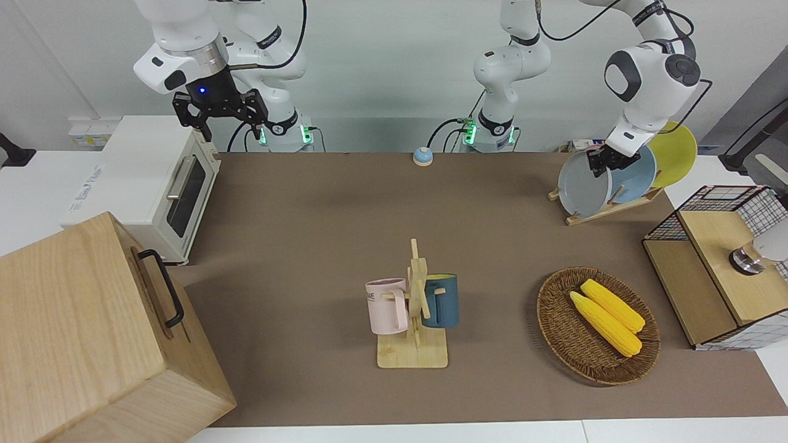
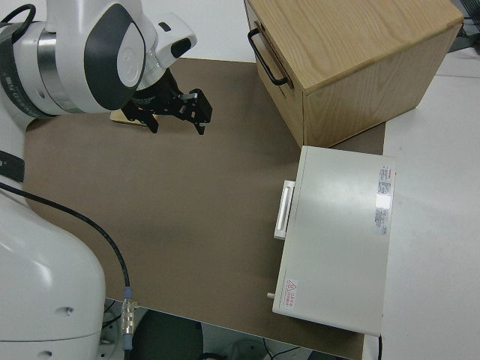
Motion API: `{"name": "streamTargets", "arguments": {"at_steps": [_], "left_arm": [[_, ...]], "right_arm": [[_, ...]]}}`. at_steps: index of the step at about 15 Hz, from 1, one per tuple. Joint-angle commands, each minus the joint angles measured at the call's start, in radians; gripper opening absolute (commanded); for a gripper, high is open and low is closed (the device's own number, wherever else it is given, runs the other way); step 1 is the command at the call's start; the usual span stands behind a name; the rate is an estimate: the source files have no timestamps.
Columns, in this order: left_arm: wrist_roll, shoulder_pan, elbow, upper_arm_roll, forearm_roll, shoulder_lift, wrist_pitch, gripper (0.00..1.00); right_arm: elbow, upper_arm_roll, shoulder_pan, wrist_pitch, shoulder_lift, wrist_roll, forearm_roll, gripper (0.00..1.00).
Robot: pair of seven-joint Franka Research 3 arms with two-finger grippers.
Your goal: Pick gray plate from low plate rack and place it on table with left arm
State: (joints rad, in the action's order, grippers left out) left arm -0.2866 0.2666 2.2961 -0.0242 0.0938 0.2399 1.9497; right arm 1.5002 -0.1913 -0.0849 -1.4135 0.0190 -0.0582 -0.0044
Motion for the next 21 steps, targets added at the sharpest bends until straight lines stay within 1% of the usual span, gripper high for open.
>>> {"name": "streamTargets", "arguments": {"at_steps": [1, 4, 6, 11, 14, 17, 19, 21], "left_arm": [[-0.011, -0.009, 0.029, -0.007, 0.006, 0.027, 0.014, 0.00], [-0.009, -0.013, 0.014, -0.005, 0.006, 0.027, 0.000, 0.00], [-0.002, -0.013, -0.016, 0.006, 0.006, 0.024, -0.026, 0.00], [0.000, -0.013, -0.157, 0.012, 0.006, 0.004, -0.135, 0.00], [0.001, -0.015, -0.214, 0.013, 0.006, -0.004, -0.189, 0.00], [0.004, -0.035, -0.280, 0.013, 0.006, -0.007, -0.238, 0.00], [0.004, -0.036, -0.319, 0.013, -0.002, -0.007, -0.268, 0.00], [0.007, -0.036, -0.345, 0.013, -0.051, -0.008, -0.294, 0.00]], "right_arm": [[-0.006, -0.005, -0.007, 0.014, 0.002, 0.001, 0.007, 0.990], [-0.006, -0.007, -0.007, 0.014, 0.002, 0.000, 0.007, 0.990], [-0.006, -0.005, -0.007, 0.014, 0.002, 0.001, 0.007, 0.990], [-0.006, -0.005, -0.007, 0.014, 0.002, 0.001, 0.007, 0.987], [-0.006, -0.007, -0.007, 0.014, 0.002, 0.001, 0.007, 0.987], [-0.006, -0.007, -0.007, 0.014, 0.002, 0.000, 0.007, 0.990], [-0.006, -0.007, -0.007, 0.014, 0.002, 0.001, 0.007, 0.987], [-0.006, -0.005, -0.007, 0.014, 0.002, 0.000, 0.007, 0.990]]}}
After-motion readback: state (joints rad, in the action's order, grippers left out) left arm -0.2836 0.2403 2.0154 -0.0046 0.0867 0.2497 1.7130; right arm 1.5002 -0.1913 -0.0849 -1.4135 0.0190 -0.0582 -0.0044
